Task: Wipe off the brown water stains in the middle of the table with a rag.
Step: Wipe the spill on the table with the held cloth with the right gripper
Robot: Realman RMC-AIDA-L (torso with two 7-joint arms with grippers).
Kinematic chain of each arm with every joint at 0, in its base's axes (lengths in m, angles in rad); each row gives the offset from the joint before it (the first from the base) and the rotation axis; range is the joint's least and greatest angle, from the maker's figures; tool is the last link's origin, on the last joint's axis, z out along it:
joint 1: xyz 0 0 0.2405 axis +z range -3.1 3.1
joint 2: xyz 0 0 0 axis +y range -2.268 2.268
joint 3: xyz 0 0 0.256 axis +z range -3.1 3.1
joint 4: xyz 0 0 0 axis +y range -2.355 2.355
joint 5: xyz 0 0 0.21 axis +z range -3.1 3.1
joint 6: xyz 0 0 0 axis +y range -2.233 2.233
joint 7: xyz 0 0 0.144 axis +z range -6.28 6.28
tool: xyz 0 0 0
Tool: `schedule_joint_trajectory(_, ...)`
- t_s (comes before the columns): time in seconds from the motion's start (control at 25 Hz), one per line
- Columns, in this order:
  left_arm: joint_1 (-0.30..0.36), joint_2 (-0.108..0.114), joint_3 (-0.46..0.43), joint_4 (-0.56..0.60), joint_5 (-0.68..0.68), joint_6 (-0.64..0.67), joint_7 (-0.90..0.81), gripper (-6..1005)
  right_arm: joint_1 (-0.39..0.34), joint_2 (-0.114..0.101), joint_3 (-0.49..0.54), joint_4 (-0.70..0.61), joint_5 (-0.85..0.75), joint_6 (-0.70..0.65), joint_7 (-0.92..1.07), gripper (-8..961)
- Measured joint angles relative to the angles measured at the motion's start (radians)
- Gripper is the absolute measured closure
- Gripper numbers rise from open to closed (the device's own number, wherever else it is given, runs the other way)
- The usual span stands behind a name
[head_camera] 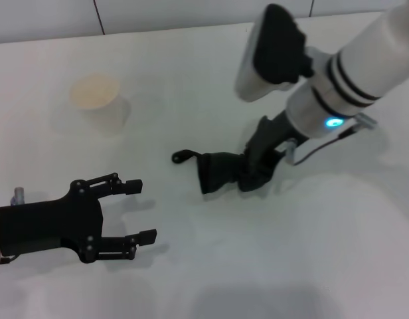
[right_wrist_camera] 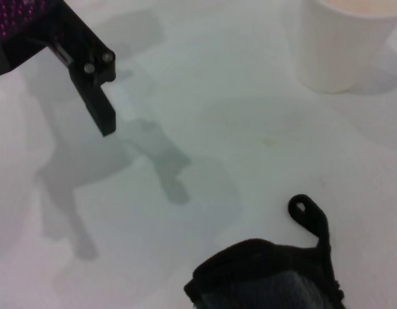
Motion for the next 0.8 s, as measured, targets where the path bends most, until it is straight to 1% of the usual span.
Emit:
schedule_joint_trajectory(0.08,0.000,0.000,0.000,-0.001,-0.005,0.000,0.000,140,-0.020,0.000,0.039,-0.003,0.001,-0.026,-0.029,845)
schedule_joint_trajectory(0.12,0.000,0.000,0.000,-0.001,-0.007,0.000,0.000,140,-0.043,0.000,0.087,-0.004,0.008,-0.055,-0.066,845)
schedule_joint_trajectory(0.16,0.000,0.000,0.000,-0.001,-0.007,0.000,0.000,140,-0.043,0.000,0.087,-0.004,0.008,-0.055,-0.066,844)
schedule_joint_trajectory(0.48,0.001,0.003,0.000,-0.004,-0.027,-0.005,-0.002,140,-0.107,-0.001,0.229,-0.006,0.077,-0.132,-0.205,843)
schedule_joint_trajectory(0.8,0.002,0.004,0.000,-0.004,-0.038,-0.008,-0.002,140,-0.119,0.000,0.227,0.042,0.079,-0.144,-0.241,842)
